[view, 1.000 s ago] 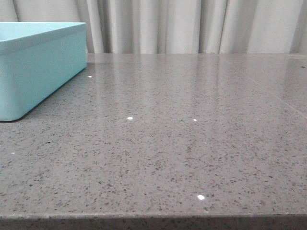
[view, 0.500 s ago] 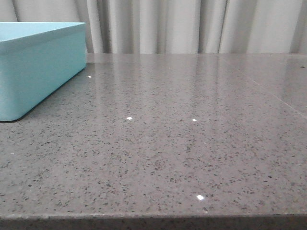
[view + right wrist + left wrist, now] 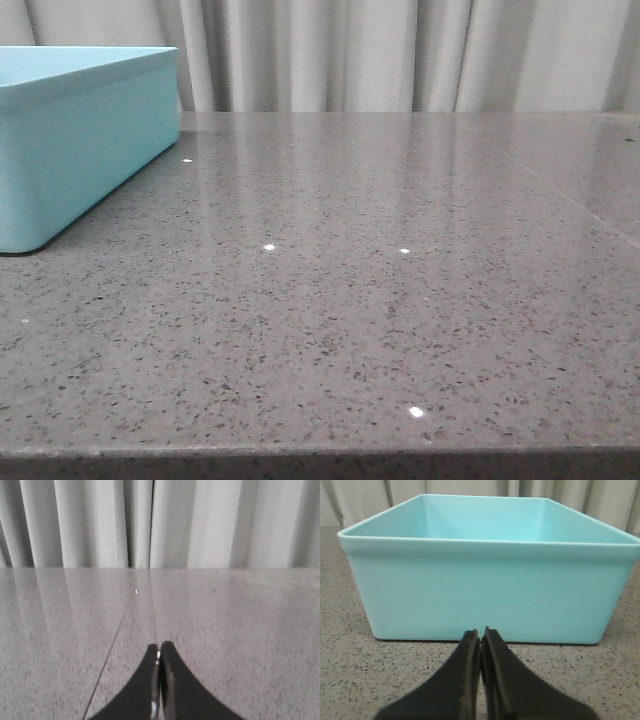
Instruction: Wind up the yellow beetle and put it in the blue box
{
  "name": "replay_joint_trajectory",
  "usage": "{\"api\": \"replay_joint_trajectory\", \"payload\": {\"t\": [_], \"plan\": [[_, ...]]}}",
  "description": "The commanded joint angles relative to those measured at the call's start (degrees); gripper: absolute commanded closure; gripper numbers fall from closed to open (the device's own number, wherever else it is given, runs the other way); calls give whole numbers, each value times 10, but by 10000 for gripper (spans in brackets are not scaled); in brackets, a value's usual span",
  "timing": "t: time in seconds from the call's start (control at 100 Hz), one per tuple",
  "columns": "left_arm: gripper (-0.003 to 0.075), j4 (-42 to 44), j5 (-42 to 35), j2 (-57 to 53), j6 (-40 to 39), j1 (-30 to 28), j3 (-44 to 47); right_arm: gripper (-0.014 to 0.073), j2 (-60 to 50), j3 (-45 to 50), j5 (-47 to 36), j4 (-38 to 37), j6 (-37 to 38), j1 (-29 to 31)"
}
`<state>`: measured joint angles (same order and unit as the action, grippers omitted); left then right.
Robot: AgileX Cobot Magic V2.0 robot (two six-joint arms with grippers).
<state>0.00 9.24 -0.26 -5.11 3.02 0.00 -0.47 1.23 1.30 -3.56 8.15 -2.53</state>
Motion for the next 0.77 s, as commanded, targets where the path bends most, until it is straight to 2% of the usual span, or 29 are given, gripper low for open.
{"api": "replay_joint_trajectory", "payload": {"t": [0.0, 0.76], "plan": [[739, 0, -44, -19, -7, 0, 12, 659, -14, -5, -24, 1, -8, 5], [739, 0, -44, -18, -7, 0, 12, 659, -14, -5, -16, 1, -8, 5]]}}
